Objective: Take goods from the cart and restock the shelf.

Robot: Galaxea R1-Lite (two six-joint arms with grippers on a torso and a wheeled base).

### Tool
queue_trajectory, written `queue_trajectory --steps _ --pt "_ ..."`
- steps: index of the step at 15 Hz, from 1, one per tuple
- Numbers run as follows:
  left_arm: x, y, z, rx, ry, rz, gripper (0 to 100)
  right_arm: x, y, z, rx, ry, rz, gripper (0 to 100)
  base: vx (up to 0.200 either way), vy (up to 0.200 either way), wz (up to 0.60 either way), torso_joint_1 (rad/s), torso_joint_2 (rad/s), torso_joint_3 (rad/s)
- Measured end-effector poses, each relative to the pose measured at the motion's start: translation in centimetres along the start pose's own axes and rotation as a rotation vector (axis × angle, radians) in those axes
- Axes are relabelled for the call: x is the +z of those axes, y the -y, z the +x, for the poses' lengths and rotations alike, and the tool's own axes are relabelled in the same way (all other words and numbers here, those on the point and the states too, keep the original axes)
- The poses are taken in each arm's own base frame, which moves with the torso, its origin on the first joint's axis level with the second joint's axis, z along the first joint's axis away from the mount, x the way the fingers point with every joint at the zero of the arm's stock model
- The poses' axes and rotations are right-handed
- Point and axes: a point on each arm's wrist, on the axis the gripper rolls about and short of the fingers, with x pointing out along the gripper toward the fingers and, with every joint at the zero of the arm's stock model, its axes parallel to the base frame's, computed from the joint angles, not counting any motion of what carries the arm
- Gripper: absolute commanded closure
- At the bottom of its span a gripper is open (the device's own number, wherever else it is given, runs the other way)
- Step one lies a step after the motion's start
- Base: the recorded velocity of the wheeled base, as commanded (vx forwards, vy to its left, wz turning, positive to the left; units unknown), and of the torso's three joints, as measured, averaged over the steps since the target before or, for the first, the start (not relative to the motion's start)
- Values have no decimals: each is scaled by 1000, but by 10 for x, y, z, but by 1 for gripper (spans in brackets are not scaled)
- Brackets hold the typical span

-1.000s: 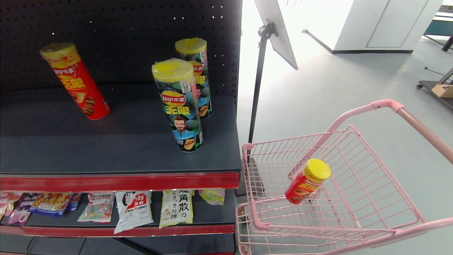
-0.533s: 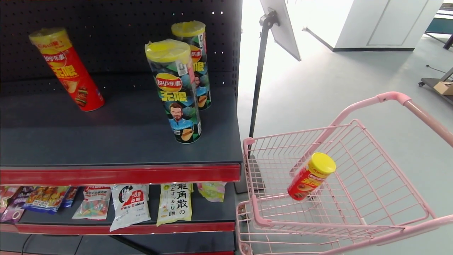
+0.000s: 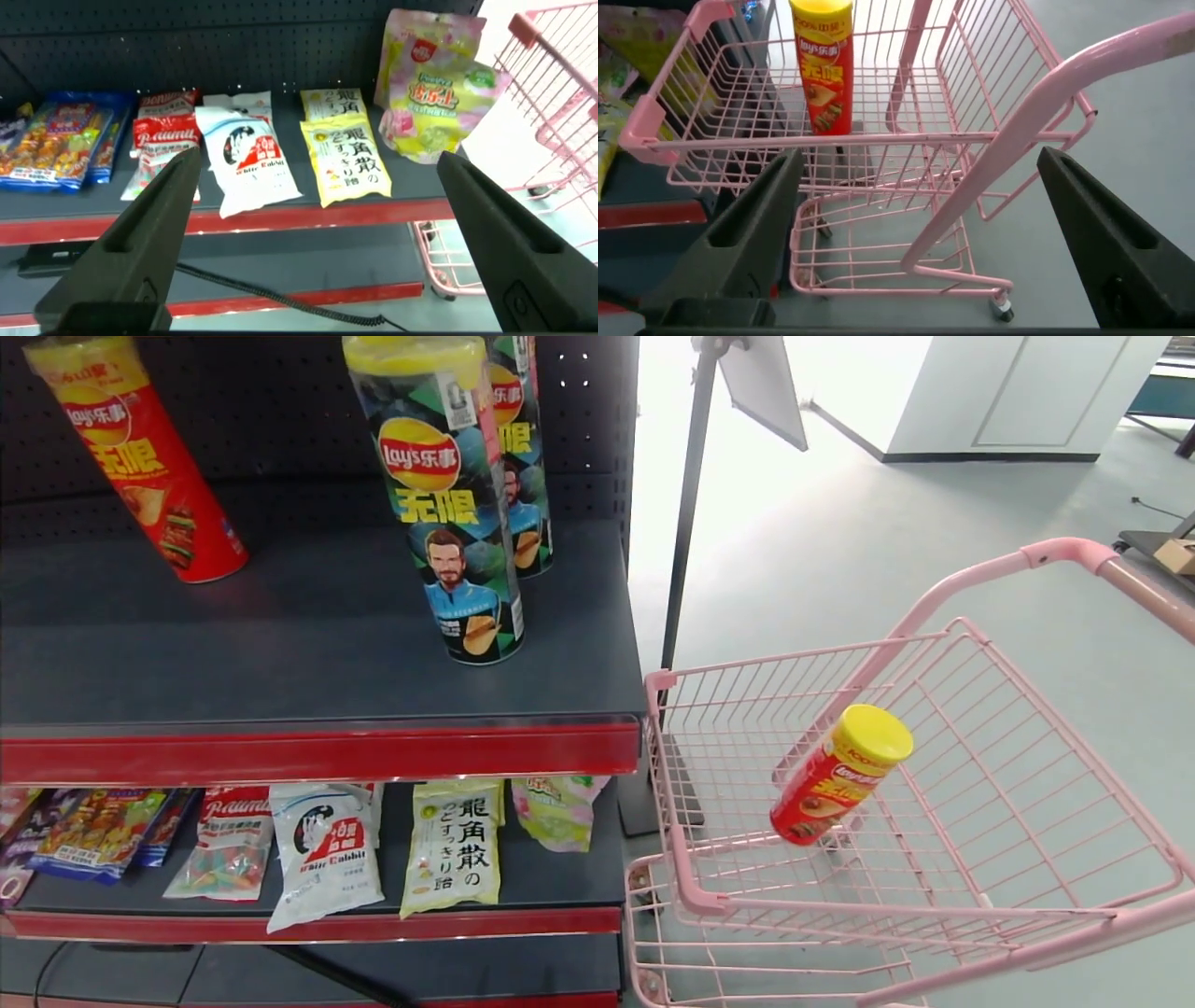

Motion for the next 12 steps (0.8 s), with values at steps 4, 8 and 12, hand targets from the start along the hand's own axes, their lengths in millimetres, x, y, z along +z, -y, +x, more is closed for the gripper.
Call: queue_trajectory --steps 4,8,12 --pt "0 0 0 0 0 0 0 0 0 0 0 0 1 0 0 0 0 -155 410 250" --pt "0 0 0 0 0 0 0 0 0 0 0 0 0 0 0 0 0 -16 45 29" --pt "0 0 0 0 -1 0 0 0 0 0 0 0 -1 0 0 0 0 0 0 0"
